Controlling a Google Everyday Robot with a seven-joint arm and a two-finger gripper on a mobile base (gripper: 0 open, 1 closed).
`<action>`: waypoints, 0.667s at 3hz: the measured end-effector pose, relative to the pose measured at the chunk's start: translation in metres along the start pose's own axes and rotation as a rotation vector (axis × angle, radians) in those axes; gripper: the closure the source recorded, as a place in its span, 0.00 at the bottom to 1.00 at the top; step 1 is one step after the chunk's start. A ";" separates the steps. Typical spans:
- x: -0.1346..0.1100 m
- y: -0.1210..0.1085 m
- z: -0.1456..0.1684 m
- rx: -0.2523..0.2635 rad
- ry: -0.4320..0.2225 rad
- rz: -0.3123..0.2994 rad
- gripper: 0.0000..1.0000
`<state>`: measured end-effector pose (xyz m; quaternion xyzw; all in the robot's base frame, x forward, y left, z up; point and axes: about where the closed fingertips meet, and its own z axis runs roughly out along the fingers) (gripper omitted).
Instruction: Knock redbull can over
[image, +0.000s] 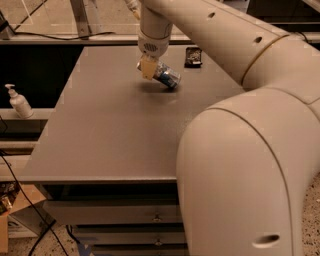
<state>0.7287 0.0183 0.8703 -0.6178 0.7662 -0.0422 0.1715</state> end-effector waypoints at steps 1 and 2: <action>-0.005 0.008 -0.002 -0.037 -0.115 0.022 0.13; -0.007 0.010 0.000 -0.047 -0.125 0.026 0.00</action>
Offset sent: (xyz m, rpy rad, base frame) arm -0.0059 0.0057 0.0003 0.1066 0.0104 0.0167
